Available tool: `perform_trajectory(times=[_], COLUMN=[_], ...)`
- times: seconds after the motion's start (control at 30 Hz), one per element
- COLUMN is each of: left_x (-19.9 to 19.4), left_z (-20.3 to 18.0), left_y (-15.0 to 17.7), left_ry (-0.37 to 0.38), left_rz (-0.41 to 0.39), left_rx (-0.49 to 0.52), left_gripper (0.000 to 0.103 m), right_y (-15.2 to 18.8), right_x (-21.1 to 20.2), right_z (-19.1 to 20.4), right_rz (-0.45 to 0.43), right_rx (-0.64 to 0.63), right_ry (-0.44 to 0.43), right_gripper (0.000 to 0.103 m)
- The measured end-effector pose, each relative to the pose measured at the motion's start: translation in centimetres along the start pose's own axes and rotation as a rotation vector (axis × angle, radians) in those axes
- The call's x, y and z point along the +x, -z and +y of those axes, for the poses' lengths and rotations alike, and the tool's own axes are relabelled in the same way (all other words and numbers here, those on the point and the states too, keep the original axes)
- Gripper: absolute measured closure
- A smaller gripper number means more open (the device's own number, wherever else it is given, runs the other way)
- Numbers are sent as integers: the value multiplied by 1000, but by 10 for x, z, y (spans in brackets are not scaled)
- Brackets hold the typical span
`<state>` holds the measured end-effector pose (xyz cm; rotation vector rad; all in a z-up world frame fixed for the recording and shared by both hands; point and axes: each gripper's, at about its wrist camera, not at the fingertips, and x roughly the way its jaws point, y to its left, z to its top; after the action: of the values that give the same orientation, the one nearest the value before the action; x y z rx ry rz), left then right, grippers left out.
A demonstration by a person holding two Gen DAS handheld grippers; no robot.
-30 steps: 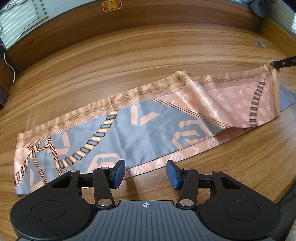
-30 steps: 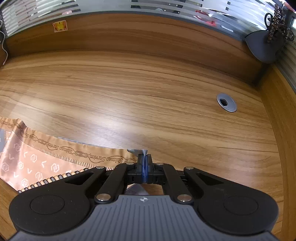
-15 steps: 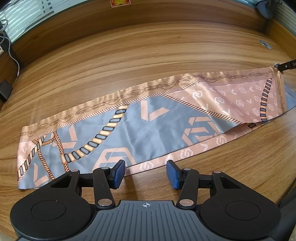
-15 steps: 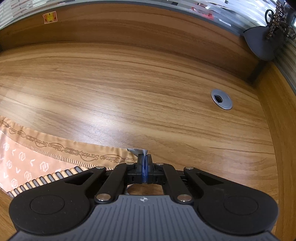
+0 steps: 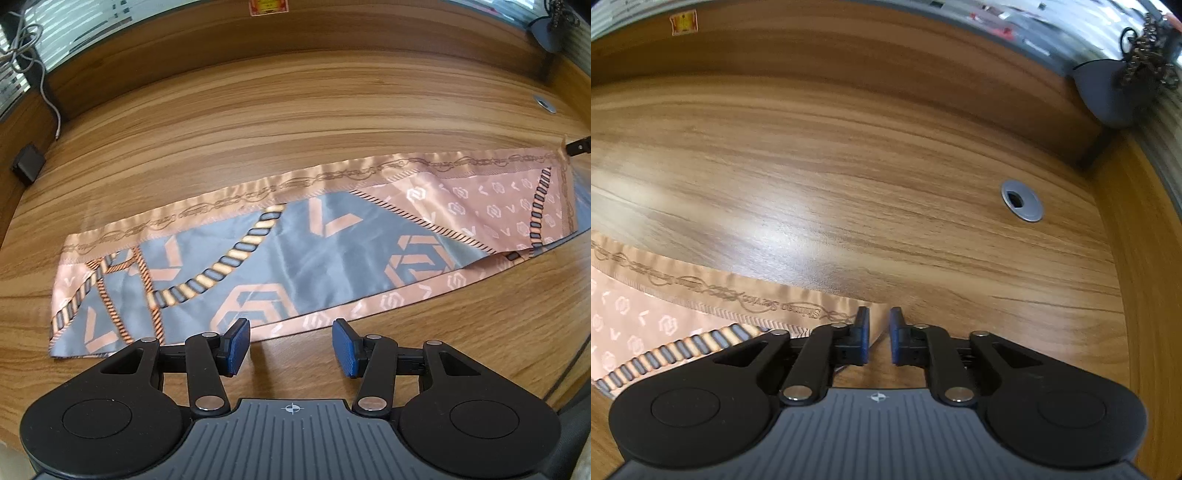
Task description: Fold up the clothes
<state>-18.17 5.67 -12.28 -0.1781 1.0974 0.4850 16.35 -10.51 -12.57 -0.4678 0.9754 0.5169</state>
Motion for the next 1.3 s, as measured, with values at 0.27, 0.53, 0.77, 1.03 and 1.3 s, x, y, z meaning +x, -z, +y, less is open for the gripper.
perform_trajectory(times=[0.27, 0.53, 0.77, 1.03, 1.3], left_x=[-11, -11, -7, 3, 7], left_z=[34, 86, 122, 141, 157], left_y=[18, 29, 25, 14, 17], left_ry=[-64, -124, -113, -58, -18], left_rz=[-10, 10, 7, -3, 3], left_rx=[21, 16, 41, 105, 152], left_gripper=[51, 51, 51, 51, 51], right_y=[28, 51, 62, 59, 47], right_x=[-31, -39, -41, -46, -62], right_z=[24, 52, 60, 91, 159], right_rz=[45, 96, 107, 97, 86], right_rx=[37, 170, 359, 386, 254], right_ry=[-145, -159, -140, -144, -295], right_gripper=[88, 88, 88, 88, 88])
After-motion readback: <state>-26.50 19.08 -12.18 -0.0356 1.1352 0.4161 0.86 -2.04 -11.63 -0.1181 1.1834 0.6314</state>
